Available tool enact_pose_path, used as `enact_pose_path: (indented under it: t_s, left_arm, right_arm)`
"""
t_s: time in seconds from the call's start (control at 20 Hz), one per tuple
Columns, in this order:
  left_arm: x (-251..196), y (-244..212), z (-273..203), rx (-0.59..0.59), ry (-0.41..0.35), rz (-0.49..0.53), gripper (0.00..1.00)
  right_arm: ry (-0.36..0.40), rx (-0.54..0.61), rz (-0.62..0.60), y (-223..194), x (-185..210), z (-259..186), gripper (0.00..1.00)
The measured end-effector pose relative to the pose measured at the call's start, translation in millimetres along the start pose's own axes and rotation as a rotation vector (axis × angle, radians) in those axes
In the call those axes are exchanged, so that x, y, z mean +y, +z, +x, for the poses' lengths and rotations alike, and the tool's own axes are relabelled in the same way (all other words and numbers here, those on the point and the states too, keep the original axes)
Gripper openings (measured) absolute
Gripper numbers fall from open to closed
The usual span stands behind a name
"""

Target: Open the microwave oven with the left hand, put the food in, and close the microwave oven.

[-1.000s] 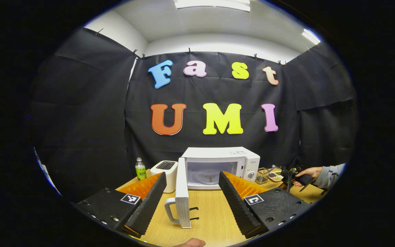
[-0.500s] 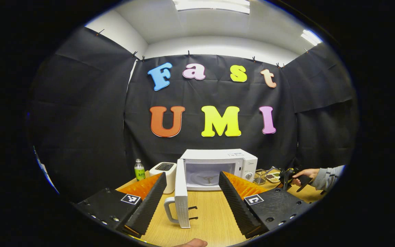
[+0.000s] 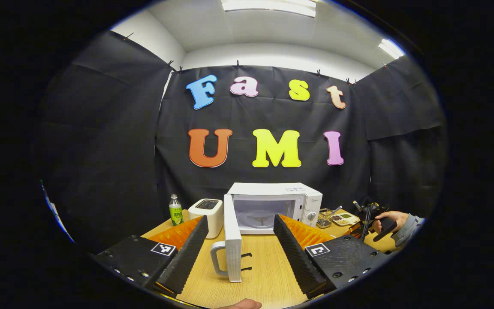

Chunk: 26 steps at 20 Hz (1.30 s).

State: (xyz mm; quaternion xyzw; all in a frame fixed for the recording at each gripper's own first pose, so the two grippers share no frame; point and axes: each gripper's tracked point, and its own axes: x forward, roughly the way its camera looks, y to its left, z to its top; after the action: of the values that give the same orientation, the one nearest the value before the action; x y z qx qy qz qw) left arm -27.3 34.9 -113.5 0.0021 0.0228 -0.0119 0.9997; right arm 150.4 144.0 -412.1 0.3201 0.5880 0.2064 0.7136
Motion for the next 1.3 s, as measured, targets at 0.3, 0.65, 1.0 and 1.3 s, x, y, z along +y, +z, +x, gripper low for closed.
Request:
enact_pose_path:
  t_s: [0.3, 0.65, 1.0, 1.3]
  left_arm:
    - [12, 0, -11, -0.009, 0.011, 0.009, 0.93]
    - [22, -8, -21, -0.006, 0.037, 0.038, 0.93]
    - [39, -19, -14, 0.005, 0.058, -0.012, 0.93]
    - [46, -37, -1, 0.054, 0.053, -0.033, 0.94]
  right_arm:
    - [-0.005, -0.07, 0.106, -9, 30, 19, 0.04]
    - [0.07, -0.254, 0.252, 12, 92, 53, 0.04]
    - [0.163, -0.426, 0.368, 55, 143, 92, 0.04]
    - [0.201, -0.643, 0.442, 123, 161, 137, 0.04]
